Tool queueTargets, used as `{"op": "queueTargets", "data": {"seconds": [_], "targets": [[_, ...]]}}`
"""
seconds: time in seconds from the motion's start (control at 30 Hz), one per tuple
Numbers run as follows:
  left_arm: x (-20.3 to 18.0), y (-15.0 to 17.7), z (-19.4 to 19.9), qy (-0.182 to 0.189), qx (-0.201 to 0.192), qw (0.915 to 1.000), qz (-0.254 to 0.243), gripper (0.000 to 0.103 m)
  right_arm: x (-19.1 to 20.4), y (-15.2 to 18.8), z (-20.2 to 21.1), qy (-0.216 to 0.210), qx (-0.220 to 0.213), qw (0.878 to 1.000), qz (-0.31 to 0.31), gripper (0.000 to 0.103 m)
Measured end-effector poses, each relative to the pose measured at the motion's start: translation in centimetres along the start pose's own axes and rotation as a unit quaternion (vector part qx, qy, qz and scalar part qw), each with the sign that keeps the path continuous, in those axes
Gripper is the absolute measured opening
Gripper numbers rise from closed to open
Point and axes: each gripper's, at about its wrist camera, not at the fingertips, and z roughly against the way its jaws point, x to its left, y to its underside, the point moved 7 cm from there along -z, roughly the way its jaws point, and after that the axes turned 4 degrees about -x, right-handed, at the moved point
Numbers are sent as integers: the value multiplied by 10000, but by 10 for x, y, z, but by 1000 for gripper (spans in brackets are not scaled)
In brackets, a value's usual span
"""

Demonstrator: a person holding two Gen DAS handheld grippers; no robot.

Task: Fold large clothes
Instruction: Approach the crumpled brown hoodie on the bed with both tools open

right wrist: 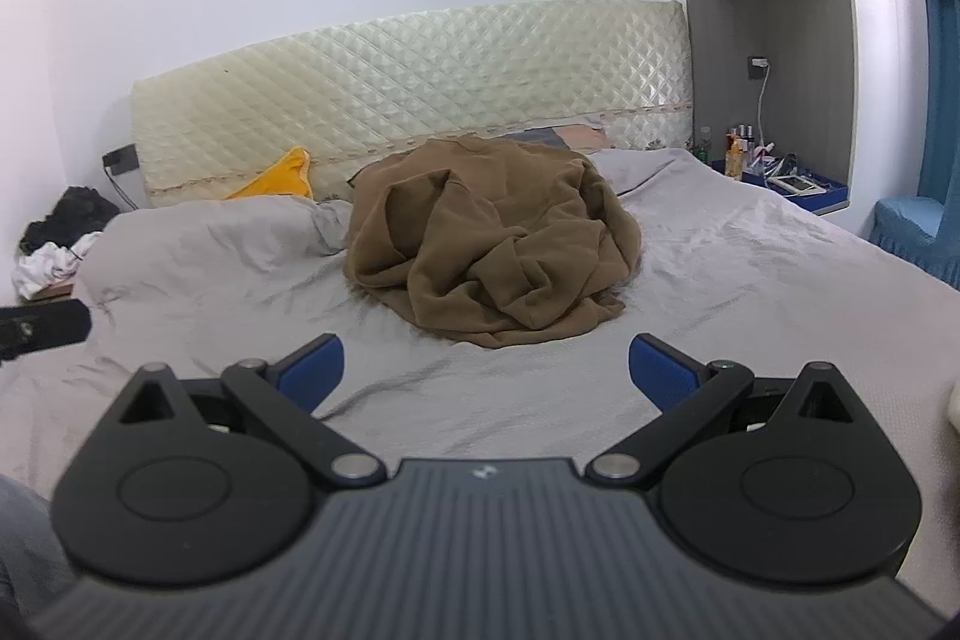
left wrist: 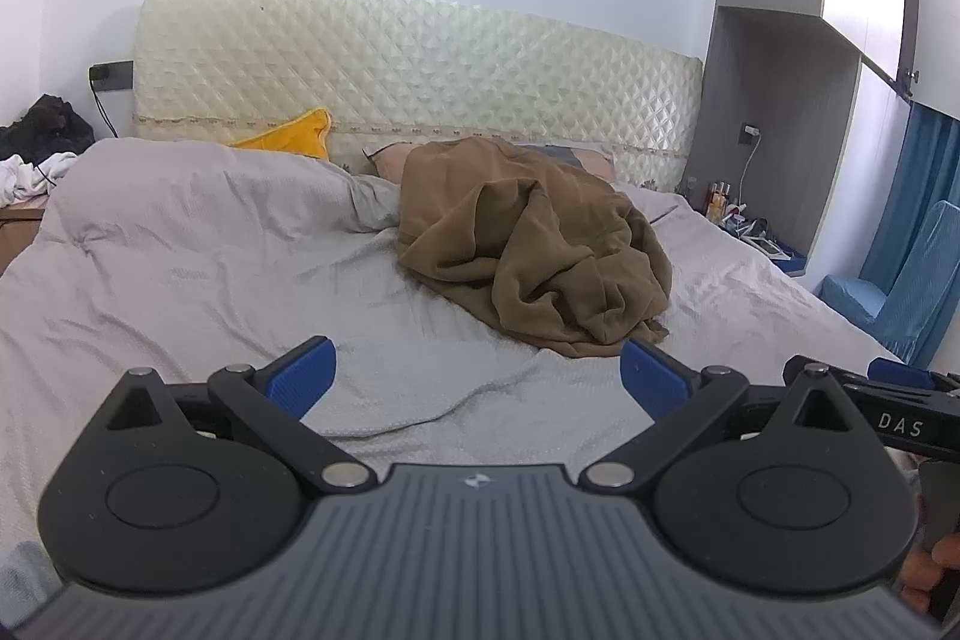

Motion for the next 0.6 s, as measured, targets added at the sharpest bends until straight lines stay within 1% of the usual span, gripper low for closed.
{"op": "queueTargets", "data": {"seconds": [0.13, 0.33, 0.5, 0.6], "targets": [[-1, 4, -10, -10, 53, 10000, -14, 103, -9, 4, -9, 25, 30, 10000, -57, 103], [1, 10, -28, 17, 187, 9998, 16, 102, -12, 7, -19, -118, 52, 9997, -192, 103], [2, 14, -43, 39, 296, 9995, 65, 102, -14, 17, -31, -64, 136, 9998, -159, 103], [5, 17, -50, -31, 313, 9995, 58, 103, -17, 22, -40, -27, 186, 9996, -211, 103]]}}
